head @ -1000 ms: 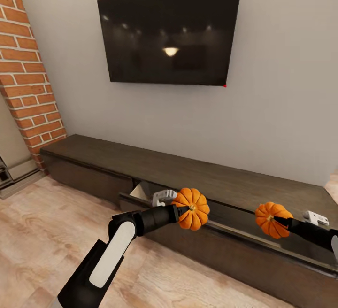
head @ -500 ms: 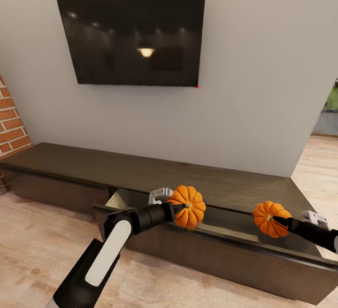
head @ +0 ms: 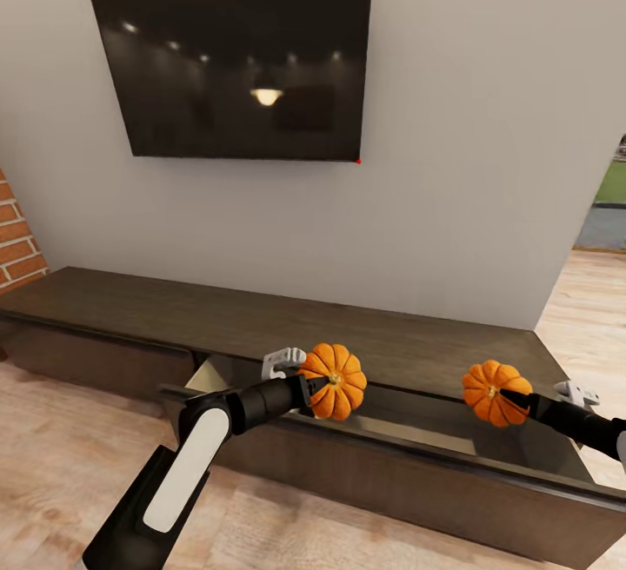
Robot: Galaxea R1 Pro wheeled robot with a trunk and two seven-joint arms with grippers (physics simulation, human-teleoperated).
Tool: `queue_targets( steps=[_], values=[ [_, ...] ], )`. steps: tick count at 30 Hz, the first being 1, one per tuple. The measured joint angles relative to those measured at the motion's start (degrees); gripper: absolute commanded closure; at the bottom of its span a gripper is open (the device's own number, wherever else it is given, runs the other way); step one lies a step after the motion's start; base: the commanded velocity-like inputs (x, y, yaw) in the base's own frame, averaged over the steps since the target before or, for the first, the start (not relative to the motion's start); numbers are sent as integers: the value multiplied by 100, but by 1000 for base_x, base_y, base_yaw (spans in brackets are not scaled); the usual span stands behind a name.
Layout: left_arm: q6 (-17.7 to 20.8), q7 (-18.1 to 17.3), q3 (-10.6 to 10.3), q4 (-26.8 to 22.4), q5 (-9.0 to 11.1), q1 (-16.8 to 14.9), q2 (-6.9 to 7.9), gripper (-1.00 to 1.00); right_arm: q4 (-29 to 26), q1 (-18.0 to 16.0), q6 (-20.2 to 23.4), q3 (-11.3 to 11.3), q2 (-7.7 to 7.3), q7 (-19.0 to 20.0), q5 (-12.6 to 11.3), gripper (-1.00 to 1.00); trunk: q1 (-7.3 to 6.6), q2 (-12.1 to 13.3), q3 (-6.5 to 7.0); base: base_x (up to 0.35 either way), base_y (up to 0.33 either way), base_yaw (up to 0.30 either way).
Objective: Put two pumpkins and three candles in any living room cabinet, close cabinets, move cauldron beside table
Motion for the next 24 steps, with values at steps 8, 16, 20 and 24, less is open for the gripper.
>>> queue_targets(
  steps=[8,16,20,24],
  values=[
    [-30,42,105,-44,-19,130,42,100,90,-110,-59,10,49,9,-66,100,0,0,0,-26,-37,0],
    [-19,51,107,-50,-5,117,26,100,94,-119,-148,57,51,21,-44,100,0,0,0,-180,-248,0],
    [77,83,126,-45,-19,5,-5,100,102,-111,-1275,536,49,31,193,100,0,0,0,-170,-258,0],
    [275,98,484,-72,171,-101,13,100,176,-67,-2496,1294,4,30,726,100,0,0,0,-36,-68,0]
  ],
)
